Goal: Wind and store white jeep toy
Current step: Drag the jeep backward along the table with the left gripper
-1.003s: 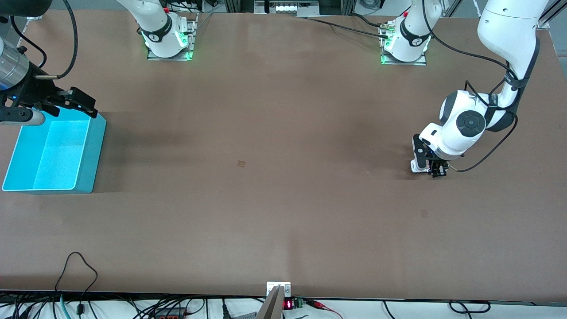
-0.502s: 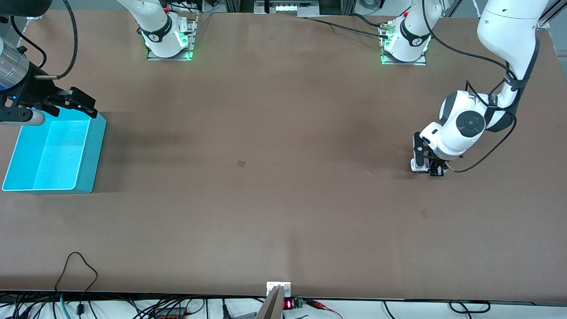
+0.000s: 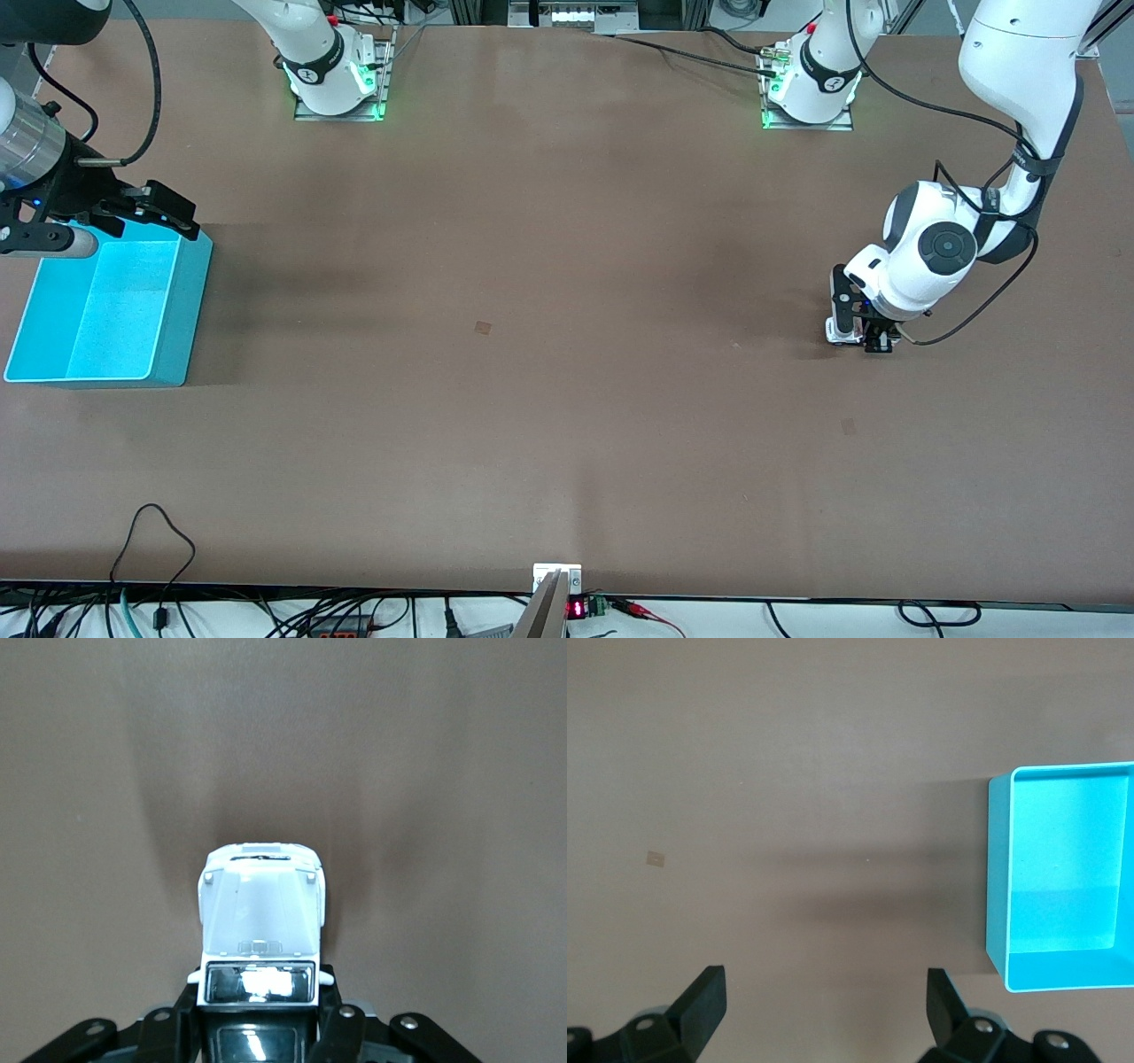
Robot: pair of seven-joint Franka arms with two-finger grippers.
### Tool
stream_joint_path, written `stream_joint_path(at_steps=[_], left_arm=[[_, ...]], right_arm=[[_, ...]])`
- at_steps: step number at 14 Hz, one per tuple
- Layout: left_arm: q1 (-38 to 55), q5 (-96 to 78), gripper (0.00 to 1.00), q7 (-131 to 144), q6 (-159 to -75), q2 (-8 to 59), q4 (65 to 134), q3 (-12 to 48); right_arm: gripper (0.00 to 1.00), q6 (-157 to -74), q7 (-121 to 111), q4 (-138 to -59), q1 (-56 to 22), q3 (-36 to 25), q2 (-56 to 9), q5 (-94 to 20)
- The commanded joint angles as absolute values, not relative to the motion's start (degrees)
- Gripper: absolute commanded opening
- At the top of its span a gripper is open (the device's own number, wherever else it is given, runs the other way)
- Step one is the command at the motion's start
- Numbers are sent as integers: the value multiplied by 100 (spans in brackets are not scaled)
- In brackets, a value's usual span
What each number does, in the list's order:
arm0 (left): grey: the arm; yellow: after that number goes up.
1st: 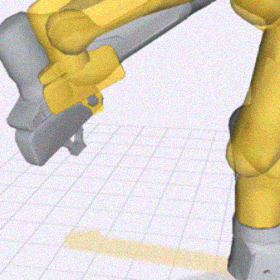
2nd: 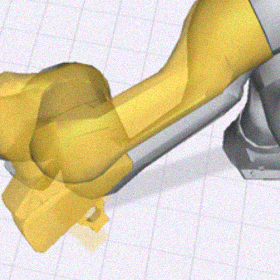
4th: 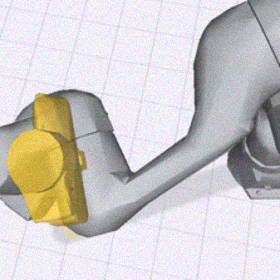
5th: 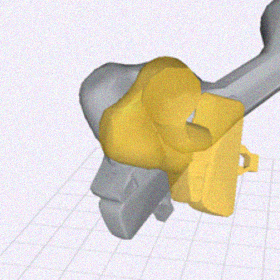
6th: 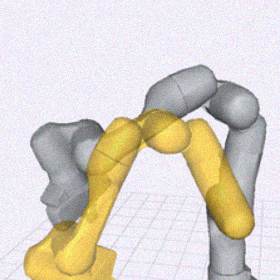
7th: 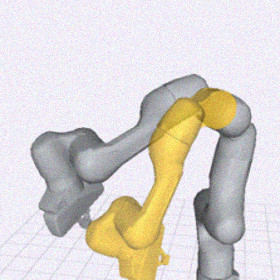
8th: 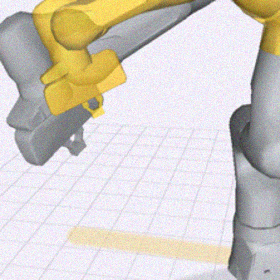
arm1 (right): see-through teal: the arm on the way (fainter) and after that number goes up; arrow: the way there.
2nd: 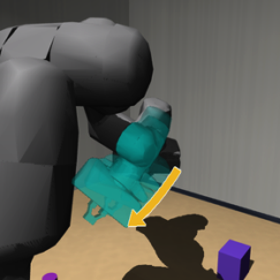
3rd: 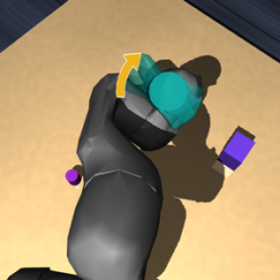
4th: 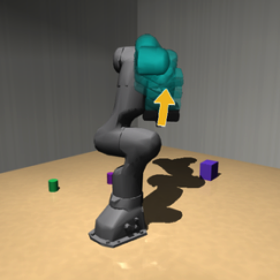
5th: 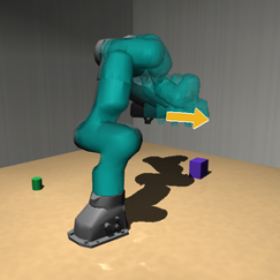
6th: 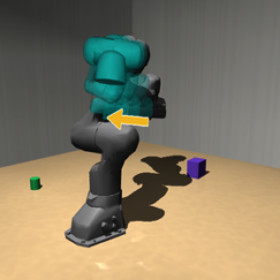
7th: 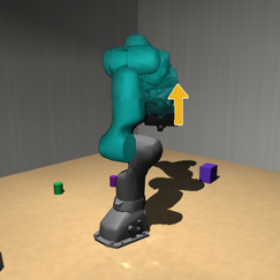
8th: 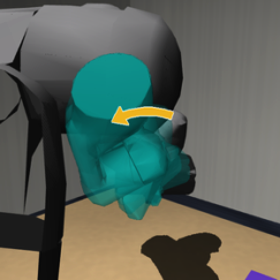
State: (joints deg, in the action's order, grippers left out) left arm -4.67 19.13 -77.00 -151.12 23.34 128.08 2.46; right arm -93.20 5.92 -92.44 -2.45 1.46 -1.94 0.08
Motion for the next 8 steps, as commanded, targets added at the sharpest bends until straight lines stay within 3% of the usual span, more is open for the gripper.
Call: stream_joint_path(at_steps=[1,8], left_arm=[[-606,2021,19,-7752,-15144,2452,12762,264],[-1537,2030,20,-7979,-15144,2776,12525,255]], right_arm=[[100,-9290,598,-9132,-237,158,-229,-88],[100,-9290,598,-9132,-237,158,-229,-88]])
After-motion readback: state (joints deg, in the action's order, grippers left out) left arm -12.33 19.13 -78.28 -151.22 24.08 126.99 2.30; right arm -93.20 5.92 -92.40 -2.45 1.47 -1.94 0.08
